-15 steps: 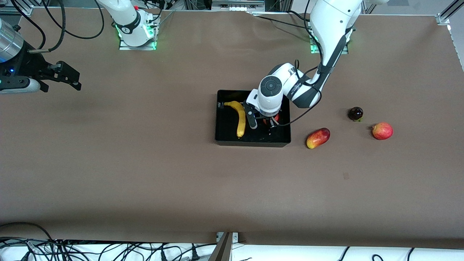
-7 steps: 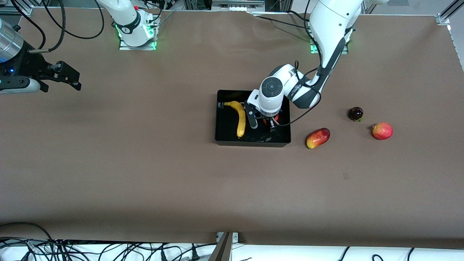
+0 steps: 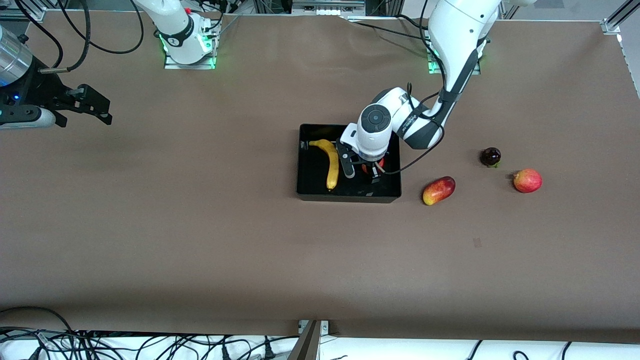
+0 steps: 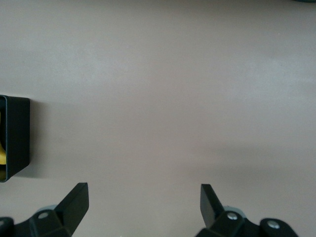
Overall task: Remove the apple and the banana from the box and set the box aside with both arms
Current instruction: 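Lower the left gripper and grasp the red-yellow apple in the box, then carry the apple out and set it beside the mango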
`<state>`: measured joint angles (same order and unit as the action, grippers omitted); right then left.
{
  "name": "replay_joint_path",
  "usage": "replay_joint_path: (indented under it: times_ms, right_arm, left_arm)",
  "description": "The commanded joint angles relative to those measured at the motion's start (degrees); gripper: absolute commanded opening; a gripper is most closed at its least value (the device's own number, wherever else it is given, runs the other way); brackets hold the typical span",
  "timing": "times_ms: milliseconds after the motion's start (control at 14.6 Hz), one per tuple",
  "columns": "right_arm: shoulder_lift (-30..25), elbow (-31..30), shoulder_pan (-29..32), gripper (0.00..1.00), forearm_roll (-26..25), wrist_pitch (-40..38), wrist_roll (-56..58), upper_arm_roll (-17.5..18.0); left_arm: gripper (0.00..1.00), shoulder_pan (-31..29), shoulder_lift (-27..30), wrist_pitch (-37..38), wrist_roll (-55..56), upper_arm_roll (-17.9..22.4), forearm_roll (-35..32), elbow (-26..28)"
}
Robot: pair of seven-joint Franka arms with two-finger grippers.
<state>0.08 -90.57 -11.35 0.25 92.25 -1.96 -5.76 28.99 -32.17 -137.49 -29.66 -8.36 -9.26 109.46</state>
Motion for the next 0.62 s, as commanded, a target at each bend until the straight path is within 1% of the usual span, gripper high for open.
replay_joint_path:
  times_ms: [0, 274, 411, 548]
  right_arm:
    - [0.3, 1.0, 0.4, 1.0, -0.7, -0.8, 0.5, 0.3]
    - [0.3, 1.0, 0.4, 1.0, -0.7, -0.8, 0.6, 0.3]
    - [0.3, 1.0, 0.4, 1.0, -0.7, -0.8, 0.6, 0.3]
    - [0.3, 1.0, 0.4, 1.0, -0.7, -0.8, 0.6, 0.3]
  left_arm:
    - [0.26, -0.7, 3.7, 7.7, -0.3, -0.9, -1.0, -2.1]
    - [0.27, -1.2, 4.9, 22.8, -0.3, -1.7, 1.4, -10.4]
    - [0.28, -3.2, 4.9, 31.3, -0.3, -1.7, 2.5, -16.2]
    - [0.29, -6.5, 4.9, 38.8, -0.4, -1.7, 3.3, -20.1]
